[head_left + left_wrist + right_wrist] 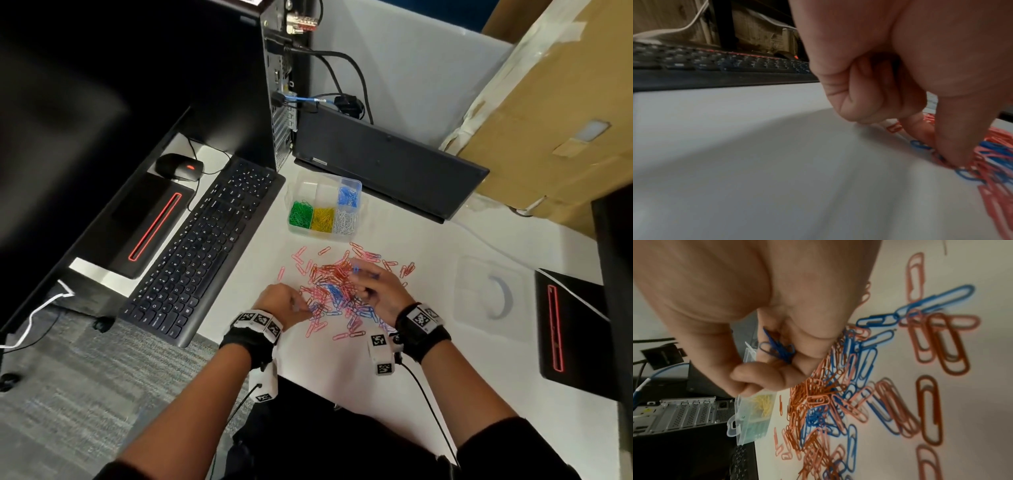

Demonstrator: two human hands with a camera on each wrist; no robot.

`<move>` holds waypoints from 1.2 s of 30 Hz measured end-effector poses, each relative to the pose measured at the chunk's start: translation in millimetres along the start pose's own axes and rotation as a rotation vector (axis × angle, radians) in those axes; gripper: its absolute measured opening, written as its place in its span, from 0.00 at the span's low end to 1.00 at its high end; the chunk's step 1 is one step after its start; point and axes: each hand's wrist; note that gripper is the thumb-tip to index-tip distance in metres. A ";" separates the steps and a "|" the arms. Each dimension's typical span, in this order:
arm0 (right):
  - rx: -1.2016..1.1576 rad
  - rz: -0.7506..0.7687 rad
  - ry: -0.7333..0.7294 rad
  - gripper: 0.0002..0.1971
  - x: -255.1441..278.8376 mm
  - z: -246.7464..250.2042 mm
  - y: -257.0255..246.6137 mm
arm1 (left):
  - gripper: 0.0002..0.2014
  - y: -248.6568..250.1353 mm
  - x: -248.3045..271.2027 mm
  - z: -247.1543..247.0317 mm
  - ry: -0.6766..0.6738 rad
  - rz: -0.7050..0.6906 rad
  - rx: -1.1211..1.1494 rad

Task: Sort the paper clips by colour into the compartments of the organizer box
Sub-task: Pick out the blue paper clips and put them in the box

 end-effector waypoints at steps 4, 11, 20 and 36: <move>-0.101 -0.091 -0.060 0.04 4.2 0.0 -2.3 | 0.09 -6.7 3.6 -4.7 0.073 0.065 0.118; 0.517 0.136 0.031 0.11 6.6 -11.2 5.7 | 0.15 -9.9 5.5 -0.4 0.106 0.076 0.261; 1.112 0.674 0.124 0.04 3.5 -29.7 15.0 | 0.13 -2.1 11.6 -11.0 0.173 0.031 0.364; -0.020 0.059 0.028 0.05 15.5 7.6 -4.5 | 0.10 30.4 3.0 -14.3 0.082 0.259 0.689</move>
Point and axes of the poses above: each hand's wrist, its own x-axis away from the middle knuckle, its own z-axis out of the back of the hand, y = z × x, and after that the axes turned 13 degrees about y, right-handed
